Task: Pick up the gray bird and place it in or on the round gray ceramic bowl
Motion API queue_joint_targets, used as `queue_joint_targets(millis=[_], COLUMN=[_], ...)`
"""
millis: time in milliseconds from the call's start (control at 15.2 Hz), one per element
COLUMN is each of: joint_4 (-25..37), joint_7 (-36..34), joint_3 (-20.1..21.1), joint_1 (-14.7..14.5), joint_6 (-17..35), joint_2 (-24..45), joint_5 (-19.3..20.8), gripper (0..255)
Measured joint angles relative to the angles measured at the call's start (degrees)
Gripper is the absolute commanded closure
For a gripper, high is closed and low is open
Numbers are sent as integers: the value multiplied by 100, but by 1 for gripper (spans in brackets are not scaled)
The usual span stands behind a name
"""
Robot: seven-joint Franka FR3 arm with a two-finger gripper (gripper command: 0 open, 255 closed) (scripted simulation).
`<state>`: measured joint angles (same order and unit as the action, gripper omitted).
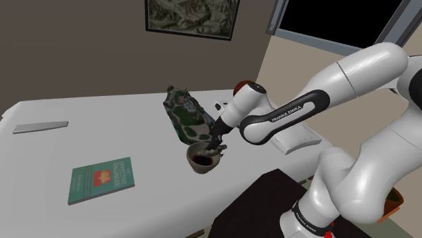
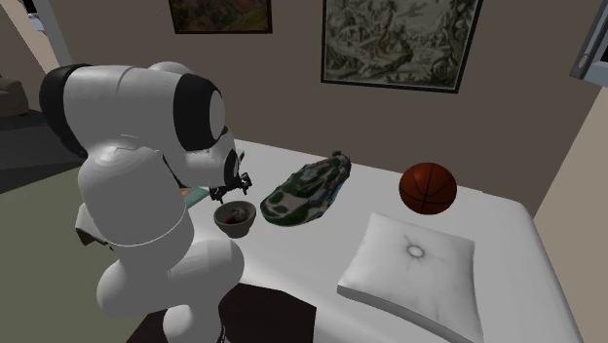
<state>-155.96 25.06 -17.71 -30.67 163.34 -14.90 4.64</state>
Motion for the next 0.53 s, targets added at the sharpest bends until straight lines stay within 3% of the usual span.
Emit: queue_joint_targets(millis=[264, 528], joint_4=[-43, -37], joint_7=[-188, -188], joint_3=[190, 200], joint_1=[201, 229], joint_6=[-680, -799], joint_2=[-731, -838], joint_5=[238, 261], gripper=[0, 0])
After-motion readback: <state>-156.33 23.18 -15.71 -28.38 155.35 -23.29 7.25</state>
